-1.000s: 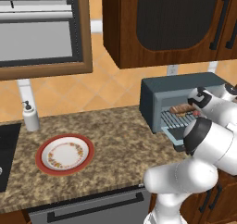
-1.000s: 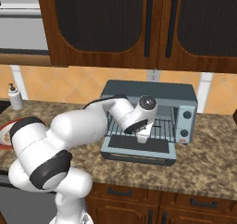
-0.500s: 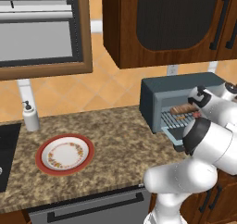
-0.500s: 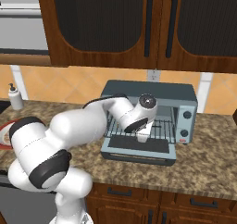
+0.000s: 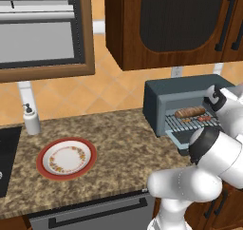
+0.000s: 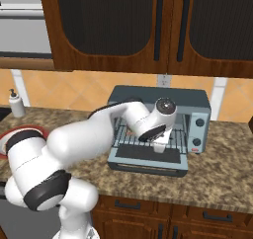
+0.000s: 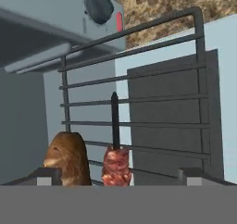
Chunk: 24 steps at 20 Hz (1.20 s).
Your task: Pick up the kebab skewer and baguette bread, and place them inside the toaster oven. Close the toaster oven door and start by setting the timer.
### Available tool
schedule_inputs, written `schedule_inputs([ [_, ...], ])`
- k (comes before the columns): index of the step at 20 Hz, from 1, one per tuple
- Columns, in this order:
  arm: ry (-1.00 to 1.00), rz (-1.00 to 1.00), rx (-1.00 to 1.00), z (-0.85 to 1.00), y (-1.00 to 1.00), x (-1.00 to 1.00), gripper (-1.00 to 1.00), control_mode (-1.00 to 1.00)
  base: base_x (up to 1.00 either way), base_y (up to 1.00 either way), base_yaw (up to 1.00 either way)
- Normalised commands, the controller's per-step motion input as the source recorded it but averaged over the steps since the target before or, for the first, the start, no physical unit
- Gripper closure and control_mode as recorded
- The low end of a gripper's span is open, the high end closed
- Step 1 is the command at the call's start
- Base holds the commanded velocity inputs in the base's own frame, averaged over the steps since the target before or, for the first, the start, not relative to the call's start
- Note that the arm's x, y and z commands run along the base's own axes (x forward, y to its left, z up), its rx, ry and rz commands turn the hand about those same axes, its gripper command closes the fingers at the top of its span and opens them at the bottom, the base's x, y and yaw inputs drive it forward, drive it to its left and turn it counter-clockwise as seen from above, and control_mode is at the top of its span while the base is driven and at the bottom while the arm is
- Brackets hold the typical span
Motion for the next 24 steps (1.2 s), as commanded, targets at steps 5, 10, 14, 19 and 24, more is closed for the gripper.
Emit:
schedule_inputs([
  [5, 0.00, 0.12, -0.14, 0.04, -0.13, -0.56, -1.00, -1.00, 0.00, 0.00, 0.00],
  [10, -0.03, 0.39, -0.27, 0.00, 0.18, -0.58, -1.00, -1.00, 0.00, 0.00, 0.00],
  [14, -0.06, 0.47, -0.30, 0.00, 0.18, -0.51, -1.00, -1.00, 0.00, 0.00, 0.00],
  [19, -0.15, 0.41, -0.31, 0.00, 0.14, -0.35, -1.00, -1.00, 0.00, 0.00, 0.00],
  [24, -0.18, 0.31, -0.37, 0.00, 0.17, -0.23, -1.00, -1.00, 0.00, 0.00, 0.00],
])
